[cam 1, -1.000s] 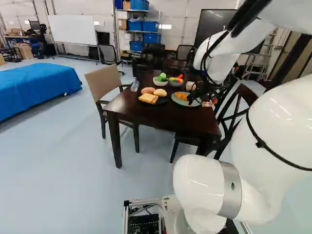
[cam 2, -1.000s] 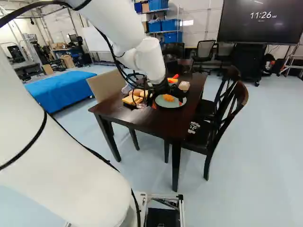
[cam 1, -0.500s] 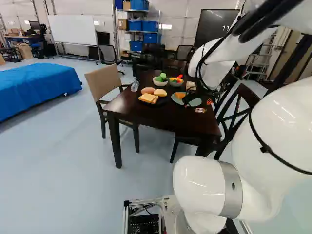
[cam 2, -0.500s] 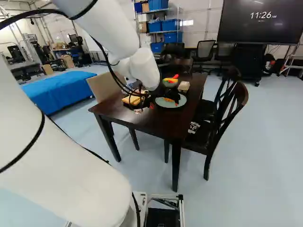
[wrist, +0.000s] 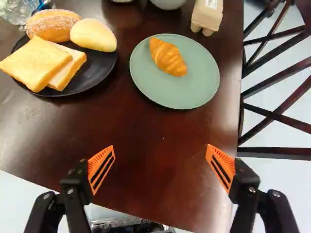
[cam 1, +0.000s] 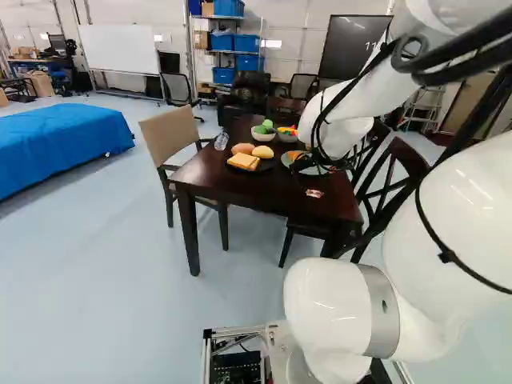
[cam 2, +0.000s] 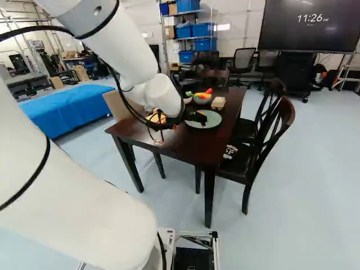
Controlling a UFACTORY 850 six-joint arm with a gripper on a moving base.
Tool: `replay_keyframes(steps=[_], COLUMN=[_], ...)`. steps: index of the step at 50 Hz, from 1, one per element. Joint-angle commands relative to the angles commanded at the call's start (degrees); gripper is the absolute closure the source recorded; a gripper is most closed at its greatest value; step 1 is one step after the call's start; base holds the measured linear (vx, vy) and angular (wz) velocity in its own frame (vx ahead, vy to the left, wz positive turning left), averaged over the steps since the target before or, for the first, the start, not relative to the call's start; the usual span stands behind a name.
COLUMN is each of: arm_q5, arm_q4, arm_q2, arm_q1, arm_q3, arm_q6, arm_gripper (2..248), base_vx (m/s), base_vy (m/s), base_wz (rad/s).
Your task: Move the croissant to the empty plate
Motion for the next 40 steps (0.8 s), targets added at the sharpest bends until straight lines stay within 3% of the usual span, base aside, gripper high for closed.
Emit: replay_keyframes(steps=[40], arm_q5=[25.92], arm_q4=[0.0], arm_q2=[2.61], arm_q1=[7.77], arm_q3=[13.07], arm_q6=[7.05], arm_gripper=[3], base_vx=[0.0], base_vy=[0.0], base_wz=[0.0])
